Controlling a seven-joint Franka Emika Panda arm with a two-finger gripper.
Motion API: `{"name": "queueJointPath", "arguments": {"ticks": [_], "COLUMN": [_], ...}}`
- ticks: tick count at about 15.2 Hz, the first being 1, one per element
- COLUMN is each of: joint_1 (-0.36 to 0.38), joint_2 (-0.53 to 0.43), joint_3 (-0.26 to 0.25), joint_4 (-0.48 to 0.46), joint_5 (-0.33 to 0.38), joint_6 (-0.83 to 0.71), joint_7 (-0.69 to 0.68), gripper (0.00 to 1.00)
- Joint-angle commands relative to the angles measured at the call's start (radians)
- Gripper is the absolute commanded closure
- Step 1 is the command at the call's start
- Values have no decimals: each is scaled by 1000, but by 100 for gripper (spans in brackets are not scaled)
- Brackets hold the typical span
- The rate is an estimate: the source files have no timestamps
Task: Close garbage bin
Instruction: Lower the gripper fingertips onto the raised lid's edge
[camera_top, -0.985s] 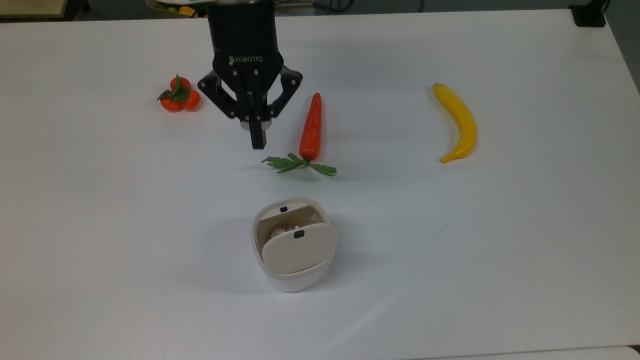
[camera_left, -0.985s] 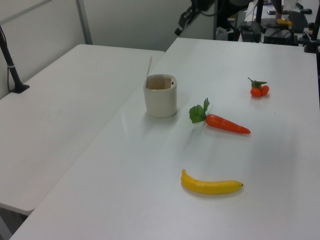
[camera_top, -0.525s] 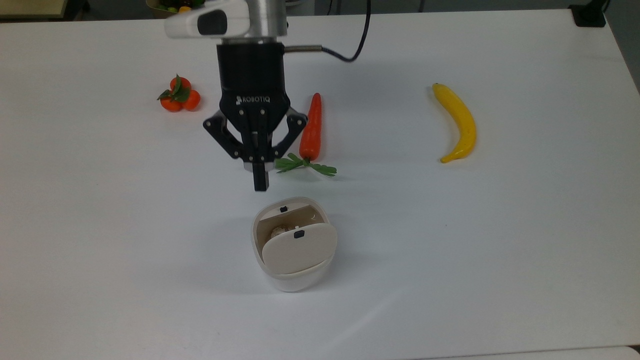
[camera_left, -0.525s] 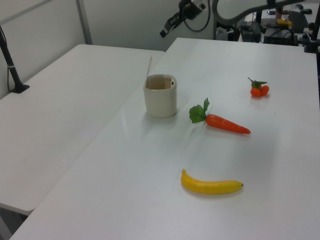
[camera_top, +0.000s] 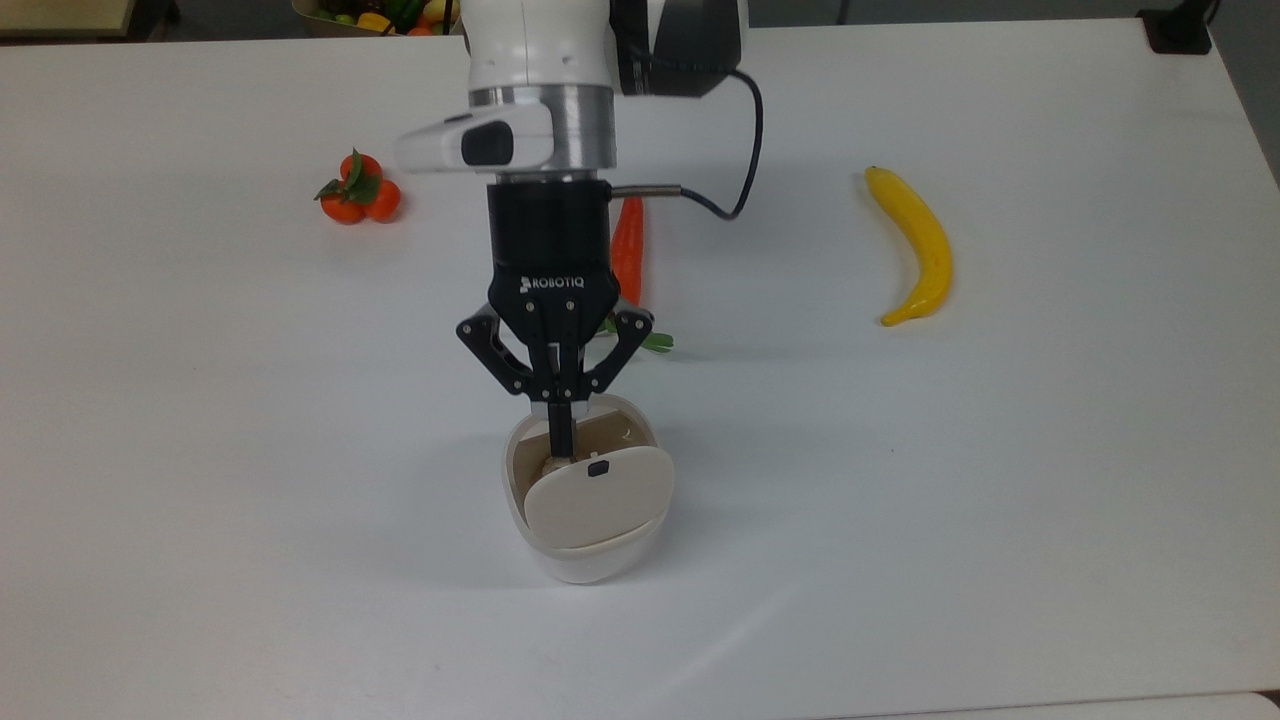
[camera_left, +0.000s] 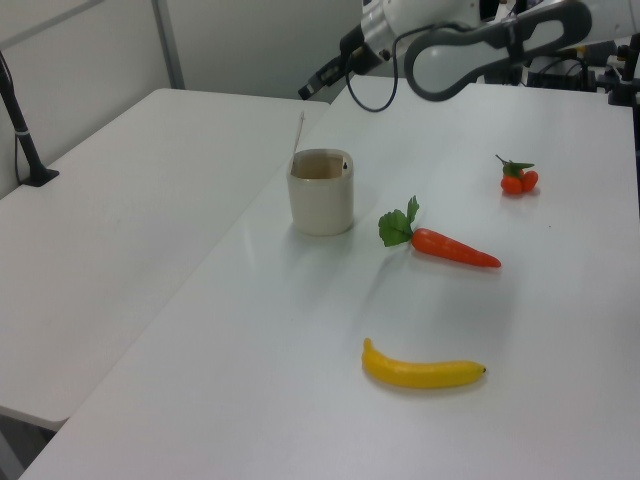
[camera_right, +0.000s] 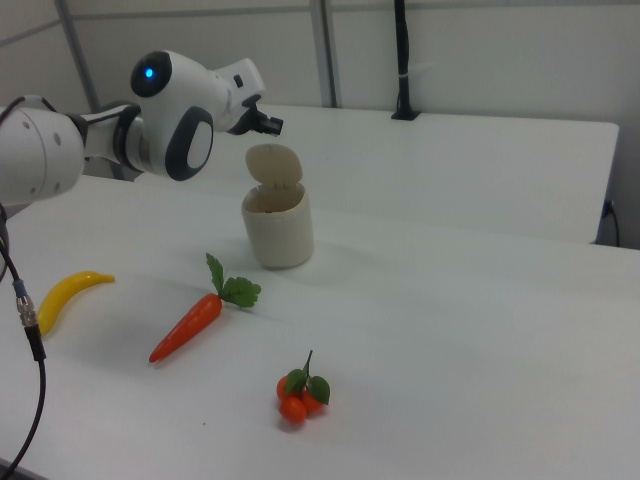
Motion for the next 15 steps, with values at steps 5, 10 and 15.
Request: {"name": "queueJointPath", "arguments": {"ticks": [5,10,15], "joint_1": [5,0,-2], "joint_2": [44,34,16], "joint_3": [2,2,3], "joint_4": [19,2,-13], "joint_5": [2,3,3], "joint_6": [53,50,41], "joint_7": [3,3,-7], "gripper": [100,100,100]}}
